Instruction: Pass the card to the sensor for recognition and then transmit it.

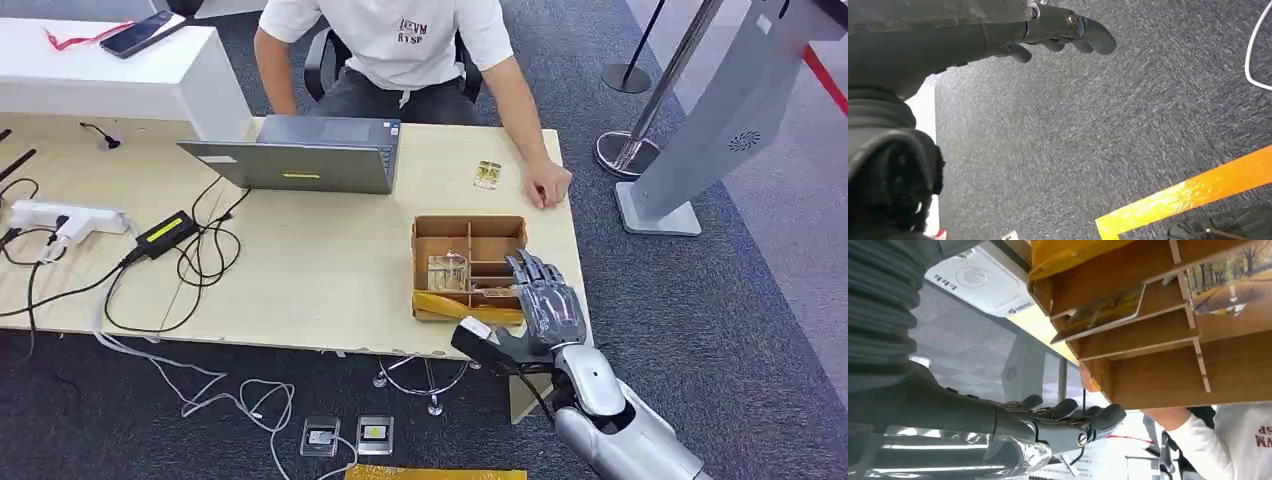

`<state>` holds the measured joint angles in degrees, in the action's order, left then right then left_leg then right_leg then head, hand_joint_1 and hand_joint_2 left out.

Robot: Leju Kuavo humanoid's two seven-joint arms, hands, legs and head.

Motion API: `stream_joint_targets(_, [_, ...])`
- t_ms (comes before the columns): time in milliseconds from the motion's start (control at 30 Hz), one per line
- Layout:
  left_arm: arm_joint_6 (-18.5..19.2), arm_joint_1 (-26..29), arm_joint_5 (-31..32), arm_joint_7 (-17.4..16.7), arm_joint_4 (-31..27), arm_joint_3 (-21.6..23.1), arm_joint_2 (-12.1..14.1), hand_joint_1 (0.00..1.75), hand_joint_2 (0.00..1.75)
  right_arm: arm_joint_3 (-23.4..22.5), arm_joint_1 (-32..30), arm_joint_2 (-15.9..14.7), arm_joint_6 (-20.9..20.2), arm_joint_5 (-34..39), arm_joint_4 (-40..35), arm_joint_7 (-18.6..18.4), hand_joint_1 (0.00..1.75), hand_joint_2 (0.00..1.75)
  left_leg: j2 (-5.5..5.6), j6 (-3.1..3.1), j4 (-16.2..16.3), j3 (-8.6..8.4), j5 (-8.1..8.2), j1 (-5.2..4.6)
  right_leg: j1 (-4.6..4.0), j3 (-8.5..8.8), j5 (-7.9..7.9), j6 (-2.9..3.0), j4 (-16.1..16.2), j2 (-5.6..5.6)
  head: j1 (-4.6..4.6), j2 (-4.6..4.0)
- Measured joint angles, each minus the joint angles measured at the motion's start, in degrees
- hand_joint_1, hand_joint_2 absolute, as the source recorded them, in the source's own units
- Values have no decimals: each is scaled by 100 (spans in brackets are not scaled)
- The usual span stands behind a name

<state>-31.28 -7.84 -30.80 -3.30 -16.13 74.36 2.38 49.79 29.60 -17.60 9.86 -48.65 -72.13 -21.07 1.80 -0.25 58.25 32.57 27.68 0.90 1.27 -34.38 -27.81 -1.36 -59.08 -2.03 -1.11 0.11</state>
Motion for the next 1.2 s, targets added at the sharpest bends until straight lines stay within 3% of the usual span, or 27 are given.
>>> stream_joint_targets(933, [-55,33,2,2,0,-57,-9,0,0,42,222,348,-2,2,549,188,0,175,1,0,0,0,0,0,0,0,0,0,0,0,0,0])
stream_joint_targets(967, [-55,32,7,2,0,-57,-9,0,0,42,222,348,-4,9,560,186,10,175,1,0,0,0,0,0,0,0,0,0,0,0,0,0])
stream_joint_targets(1000, [-55,31,18,2,0,-57,-11,0,0,42,222,348,-11,34,571,186,45,175,1,0,0,0,0,0,0,0,0,0,0,0,2,0])
stream_joint_targets(1033, [-52,31,24,2,0,-57,-15,0,0,42,221,348,-13,52,579,186,45,175,1,0,0,0,0,0,0,0,0,0,0,0,0,0])
stream_joint_targets(1067, [-50,30,33,2,0,-57,-20,0,0,42,221,348,-20,63,590,186,154,175,1,0,0,0,0,0,0,-1,0,0,0,0,0,0])
stream_joint_targets(1133, [-50,28,44,2,0,-57,-26,0,0,42,221,348,-26,87,612,186,175,175,1,0,0,0,0,0,0,-1,0,0,0,0,0,0])
stream_joint_targets(1200, [-50,25,61,2,0,-57,-33,0,0,42,221,348,-39,103,638,177,175,175,1,0,0,0,0,0,0,-1,0,0,0,0,0,0])
